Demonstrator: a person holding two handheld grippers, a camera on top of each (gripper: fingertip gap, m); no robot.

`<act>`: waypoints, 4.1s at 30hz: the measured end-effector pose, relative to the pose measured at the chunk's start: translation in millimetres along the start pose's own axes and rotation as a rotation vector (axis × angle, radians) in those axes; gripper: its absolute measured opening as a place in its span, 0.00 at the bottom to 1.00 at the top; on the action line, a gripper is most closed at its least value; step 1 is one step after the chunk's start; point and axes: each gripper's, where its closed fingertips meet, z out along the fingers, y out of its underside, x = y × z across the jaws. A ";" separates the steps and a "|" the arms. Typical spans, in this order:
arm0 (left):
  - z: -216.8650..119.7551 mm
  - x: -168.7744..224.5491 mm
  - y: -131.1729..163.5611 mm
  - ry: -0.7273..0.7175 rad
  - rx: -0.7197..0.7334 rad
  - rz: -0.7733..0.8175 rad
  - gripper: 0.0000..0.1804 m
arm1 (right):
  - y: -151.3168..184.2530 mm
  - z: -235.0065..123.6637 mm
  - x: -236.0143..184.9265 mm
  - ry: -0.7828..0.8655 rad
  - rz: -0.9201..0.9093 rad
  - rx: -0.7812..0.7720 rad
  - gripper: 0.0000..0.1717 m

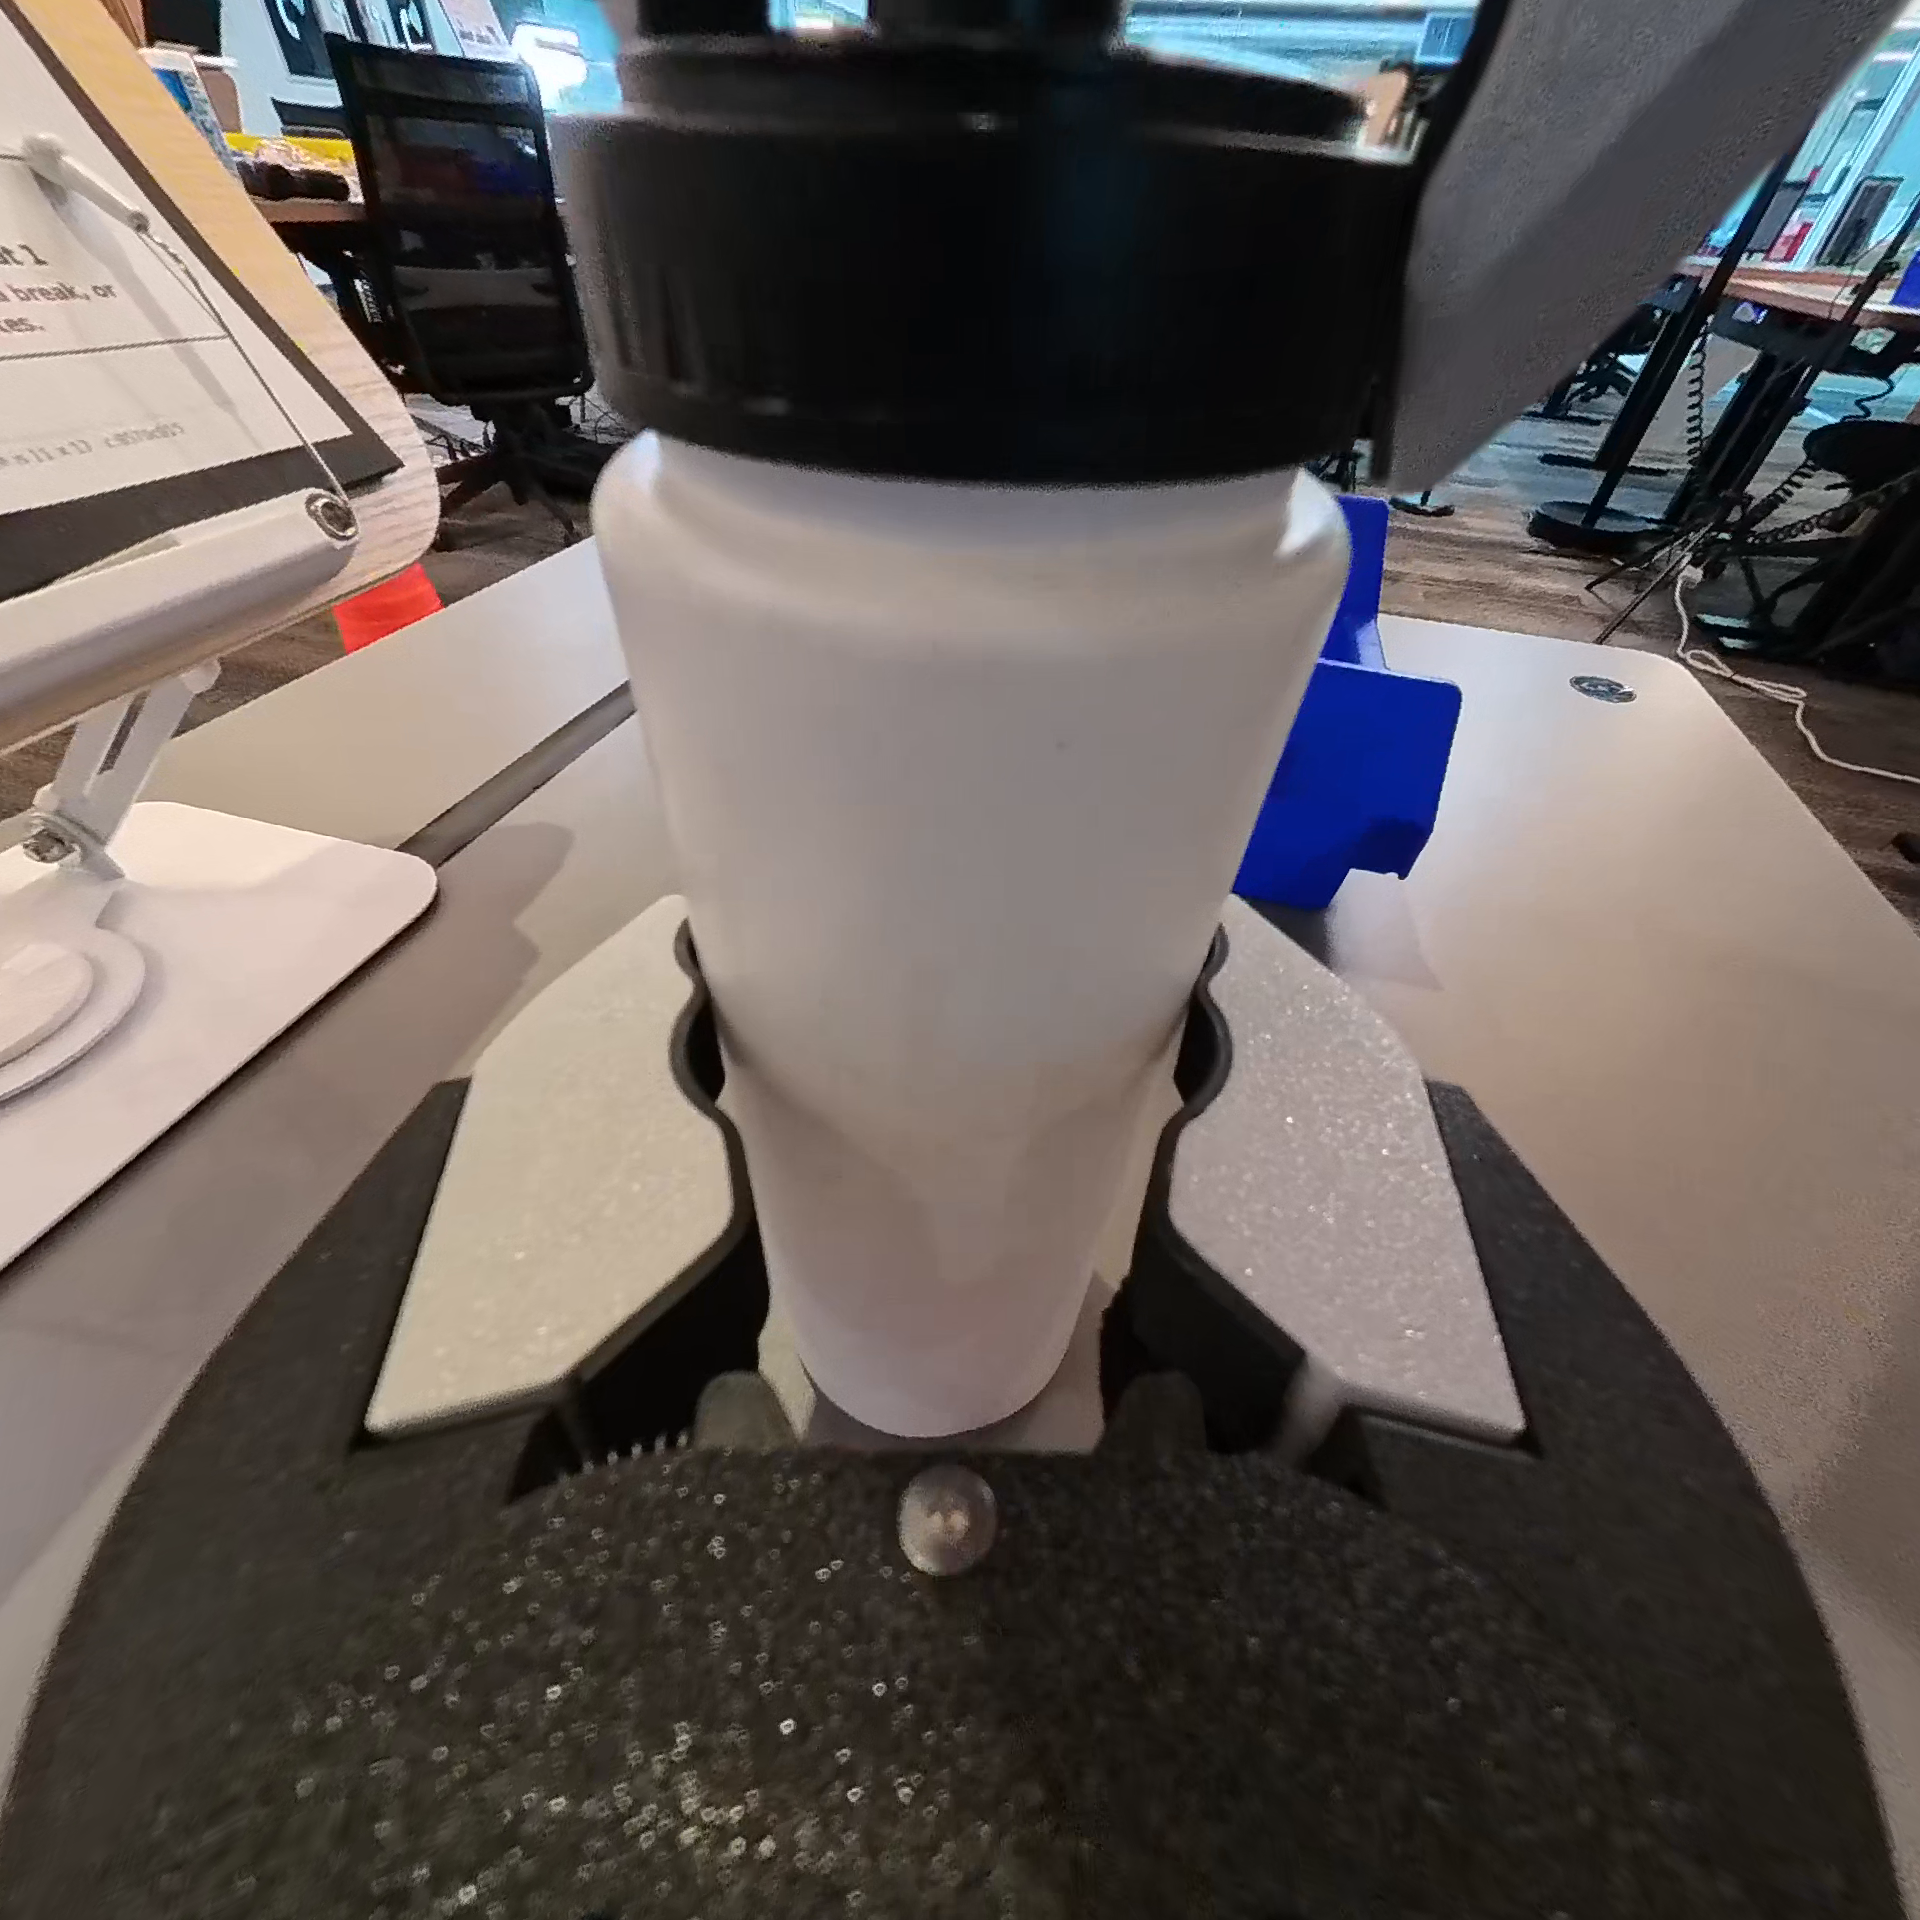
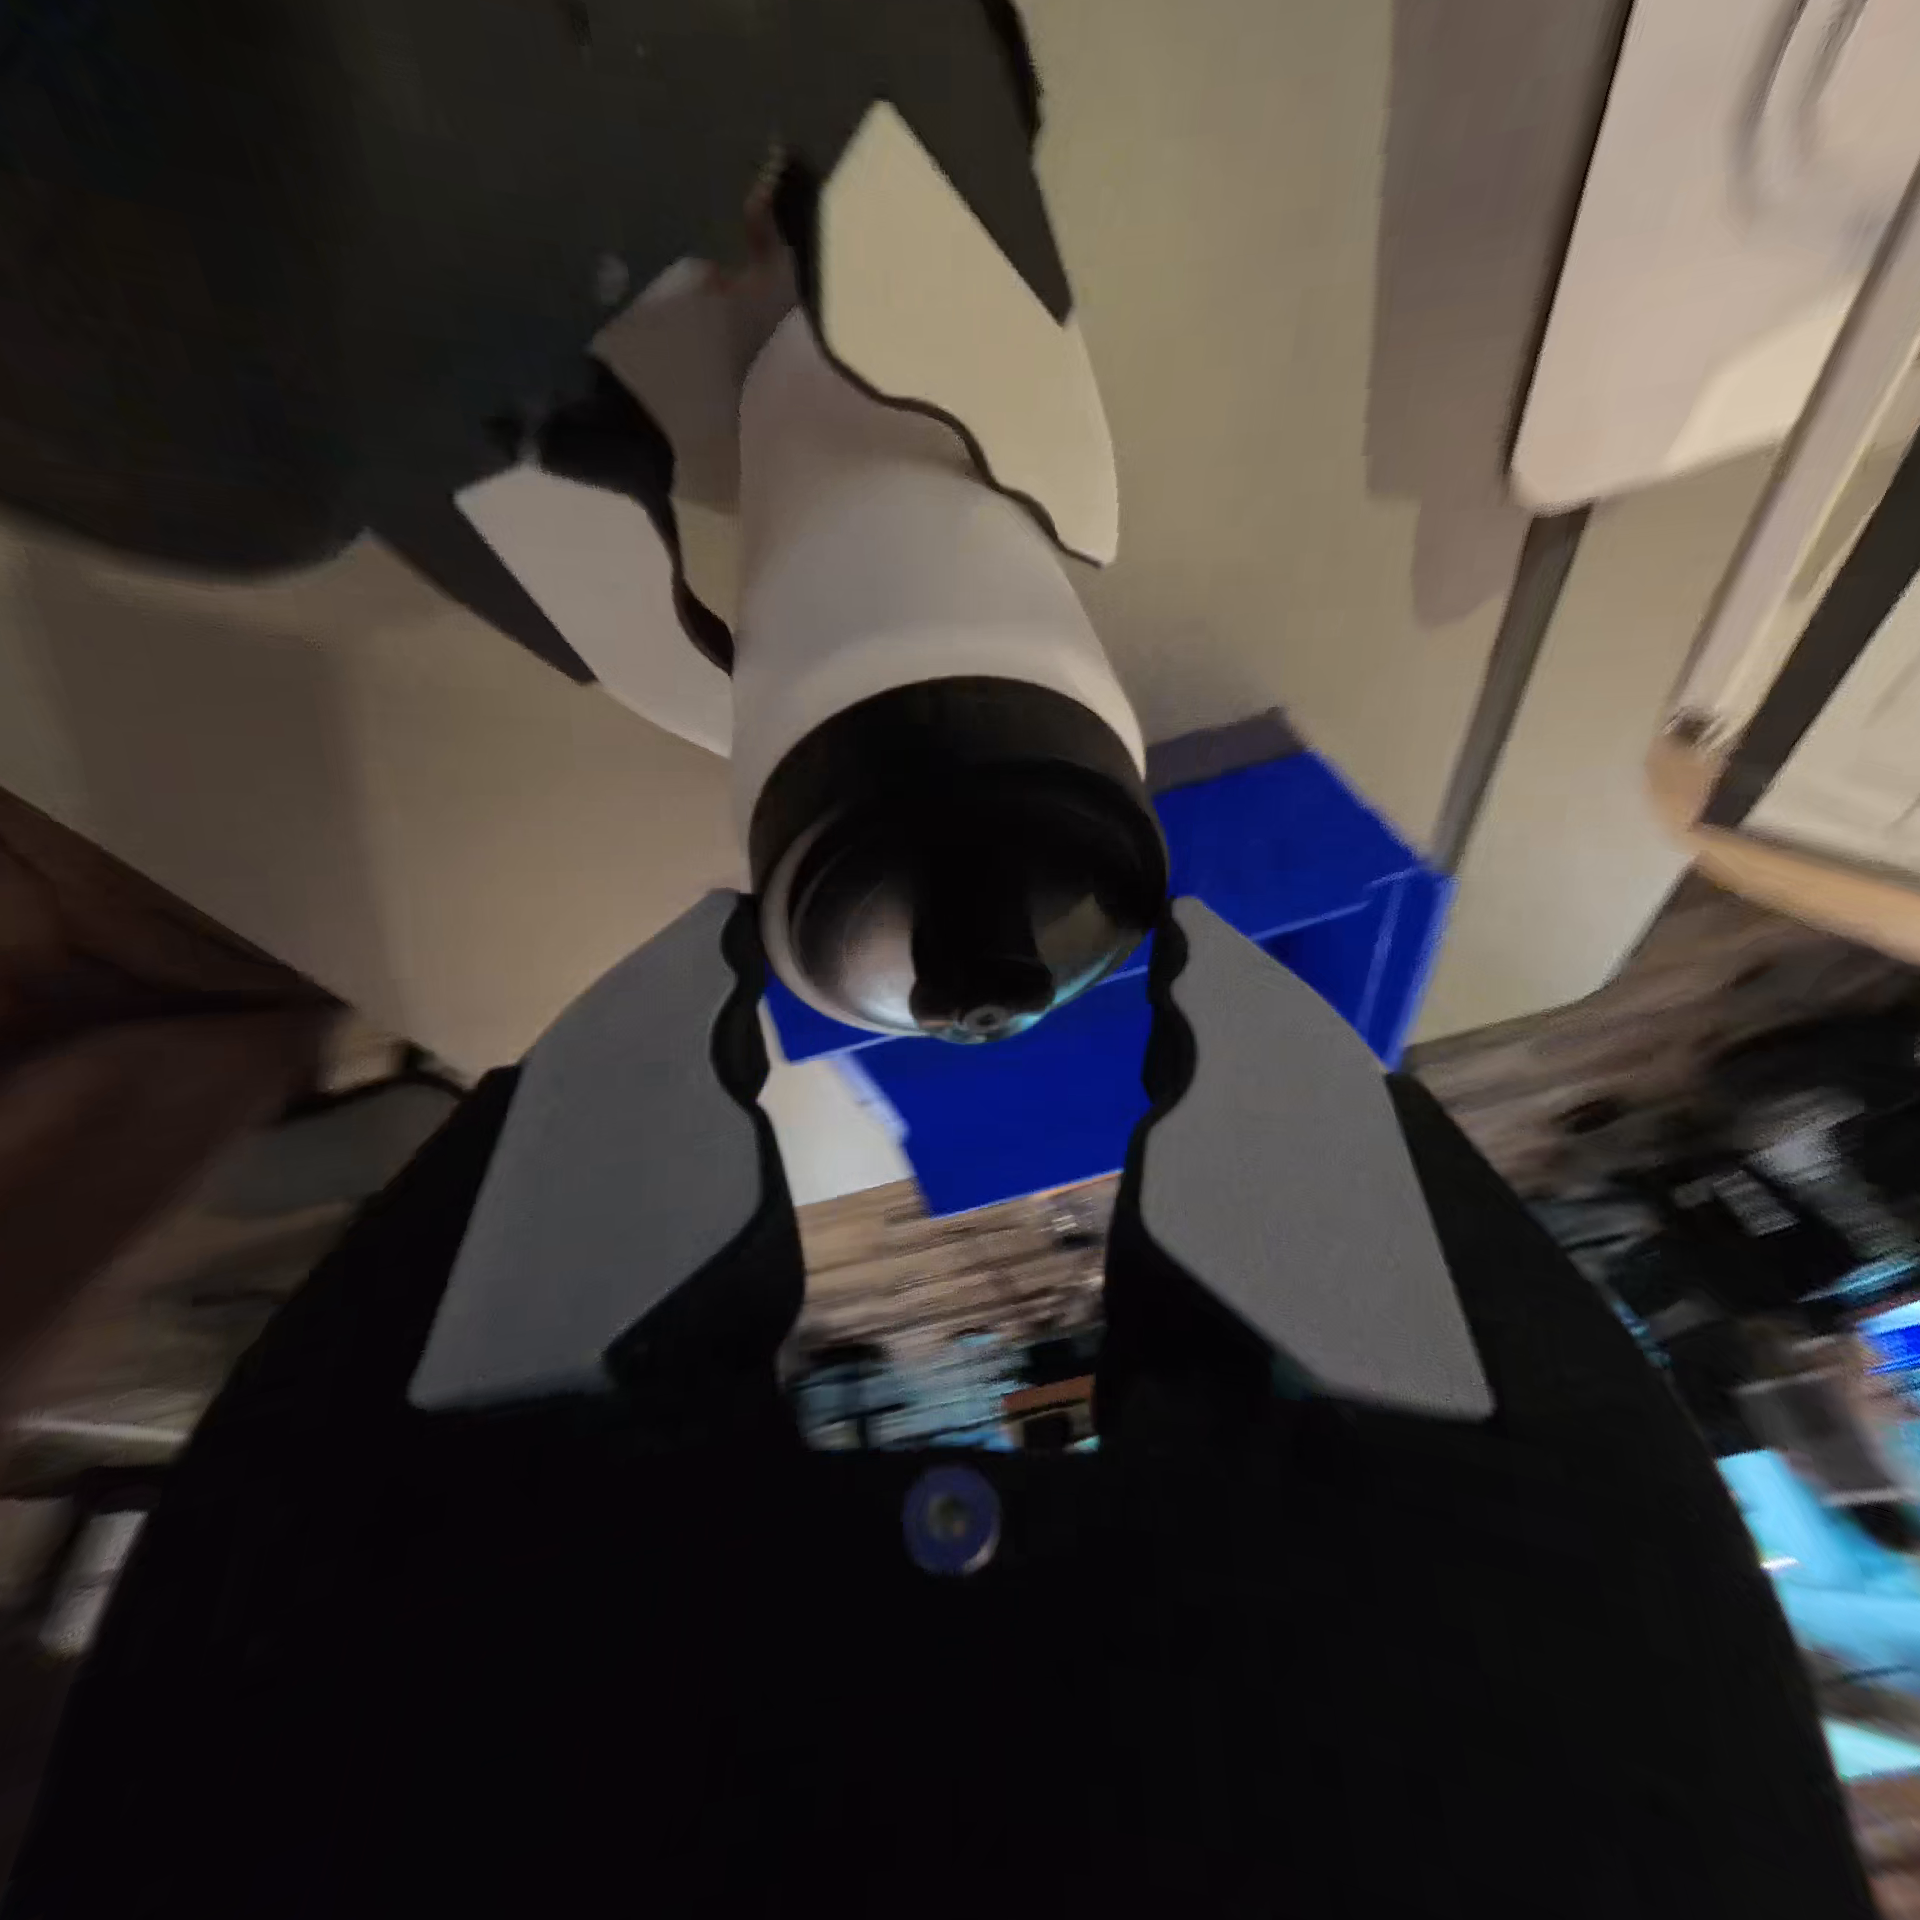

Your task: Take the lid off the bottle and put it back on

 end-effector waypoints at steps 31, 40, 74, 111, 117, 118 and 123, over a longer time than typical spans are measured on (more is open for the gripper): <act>-0.6 1.4 0.7 0.032 0.005 -0.005 0.48 | -14.4 -2.4 4.0 0.020 -0.985 0.520 0.41; -1.5 -1.9 0.4 0.018 0.010 -0.028 0.48 | -12.3 -1.9 7.6 -0.032 -0.575 0.294 0.41; -1.9 -0.4 1.7 0.027 0.006 -0.026 0.48 | -13.1 -2.3 10.1 -0.010 -0.913 0.461 0.40; -2.5 -0.8 2.6 0.012 0.009 -0.028 0.48 | 16.9 2.6 22.6 0.065 -0.752 0.411 0.53; -1.6 1.1 3.2 0.030 0.003 -0.019 0.48 | -15.3 -0.4 1.7 0.062 -0.911 0.491 0.53; -1.3 1.5 3.3 0.029 0.000 -0.016 0.48 | -19.6 -1.7 -0.6 0.061 -0.931 0.502 0.52; -0.8 0.3 3.7 0.013 -0.005 -0.017 0.48 | -20.8 -2.5 -5.0 -0.019 -0.944 0.484 0.42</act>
